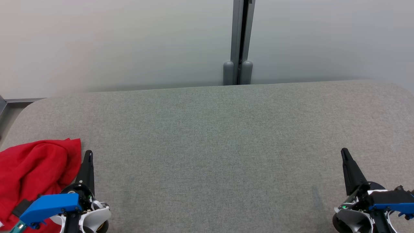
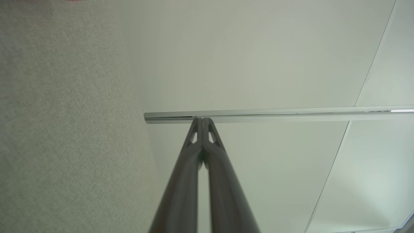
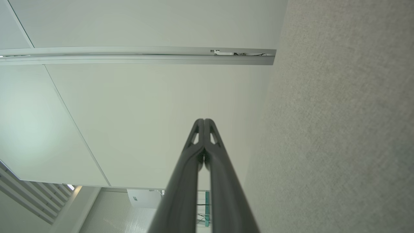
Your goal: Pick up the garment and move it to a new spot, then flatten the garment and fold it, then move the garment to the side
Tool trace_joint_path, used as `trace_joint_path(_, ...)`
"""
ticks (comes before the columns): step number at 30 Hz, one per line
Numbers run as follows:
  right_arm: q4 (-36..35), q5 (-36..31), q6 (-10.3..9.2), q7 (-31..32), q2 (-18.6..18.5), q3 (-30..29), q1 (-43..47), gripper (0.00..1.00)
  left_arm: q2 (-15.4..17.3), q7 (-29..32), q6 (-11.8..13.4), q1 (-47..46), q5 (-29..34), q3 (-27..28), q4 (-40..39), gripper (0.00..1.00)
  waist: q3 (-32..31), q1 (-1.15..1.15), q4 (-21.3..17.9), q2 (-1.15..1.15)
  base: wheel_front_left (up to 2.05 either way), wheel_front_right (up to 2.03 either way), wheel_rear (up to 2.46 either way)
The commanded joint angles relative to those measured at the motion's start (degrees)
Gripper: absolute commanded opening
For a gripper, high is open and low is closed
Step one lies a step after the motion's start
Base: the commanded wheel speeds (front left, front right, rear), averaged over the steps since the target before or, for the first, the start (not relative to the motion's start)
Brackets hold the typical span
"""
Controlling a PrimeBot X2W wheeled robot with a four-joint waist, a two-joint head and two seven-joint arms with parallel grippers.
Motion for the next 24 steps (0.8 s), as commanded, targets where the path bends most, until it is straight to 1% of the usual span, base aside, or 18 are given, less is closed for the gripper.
trace_joint_path(1,0.0,-0.1,0.20,0.1,0.1,0.0,-0.5,0.00,-0.1,0.0,-0.2,-0.6,0.1,0.0,-0.2,0.00,0.0,0.00,0.0,0.00,0.00,0.00,0.00)
trace_joint_path(24,0.0,-0.1,0.20,0.1,0.1,0.0,-0.5,0.00,-0.1,0.0,-0.2,-0.6,0.1,0.0,-0.2,0.00,0.0,0.00,0.0,0.00,0.00,0.00,0.00)
